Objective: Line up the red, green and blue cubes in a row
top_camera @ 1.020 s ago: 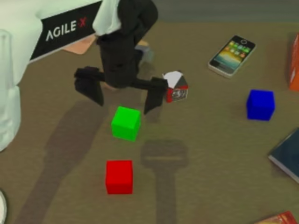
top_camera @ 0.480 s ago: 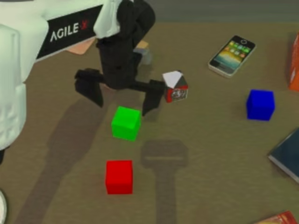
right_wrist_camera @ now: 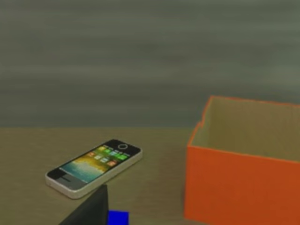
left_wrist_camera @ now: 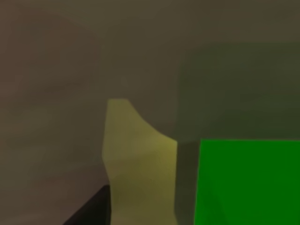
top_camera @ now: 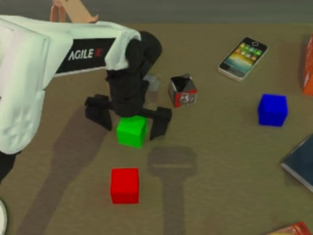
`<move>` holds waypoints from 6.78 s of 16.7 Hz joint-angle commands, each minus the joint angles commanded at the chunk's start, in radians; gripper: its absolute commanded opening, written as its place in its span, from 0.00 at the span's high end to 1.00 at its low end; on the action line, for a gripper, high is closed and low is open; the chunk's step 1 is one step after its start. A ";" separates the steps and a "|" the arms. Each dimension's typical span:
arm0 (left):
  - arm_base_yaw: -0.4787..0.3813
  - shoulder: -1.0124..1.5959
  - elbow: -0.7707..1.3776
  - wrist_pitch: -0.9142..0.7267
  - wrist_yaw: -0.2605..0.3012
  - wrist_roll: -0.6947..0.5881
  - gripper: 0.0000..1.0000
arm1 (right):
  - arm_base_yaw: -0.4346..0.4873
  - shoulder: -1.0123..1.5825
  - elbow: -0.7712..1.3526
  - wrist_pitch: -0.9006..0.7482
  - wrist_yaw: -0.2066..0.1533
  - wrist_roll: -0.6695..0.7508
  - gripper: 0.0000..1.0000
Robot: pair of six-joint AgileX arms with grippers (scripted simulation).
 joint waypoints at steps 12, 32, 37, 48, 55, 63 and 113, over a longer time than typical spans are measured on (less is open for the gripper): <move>0.000 0.000 0.000 0.000 0.000 0.000 0.68 | 0.000 0.000 0.000 0.000 0.000 0.000 0.00; 0.010 -0.079 0.119 -0.183 -0.006 0.004 1.00 | 0.000 0.000 0.000 0.000 0.000 0.000 0.00; 0.017 -0.103 0.156 -0.238 -0.006 0.002 1.00 | 0.000 0.000 0.000 0.000 0.000 0.000 0.00; -0.224 -0.209 0.019 -0.226 -0.012 -0.410 1.00 | 0.000 0.000 0.000 0.000 0.000 0.000 0.00; -0.363 -0.296 -0.071 -0.207 -0.016 -0.645 1.00 | 0.000 0.000 0.000 0.000 0.000 0.000 0.00; -0.362 -0.261 -0.144 -0.098 -0.017 -0.640 1.00 | 0.000 0.000 0.000 0.000 0.000 0.000 0.00; -0.269 -0.450 -0.219 -0.119 -0.022 -0.635 0.00 | 0.018 0.155 0.154 -0.102 -0.003 0.027 0.00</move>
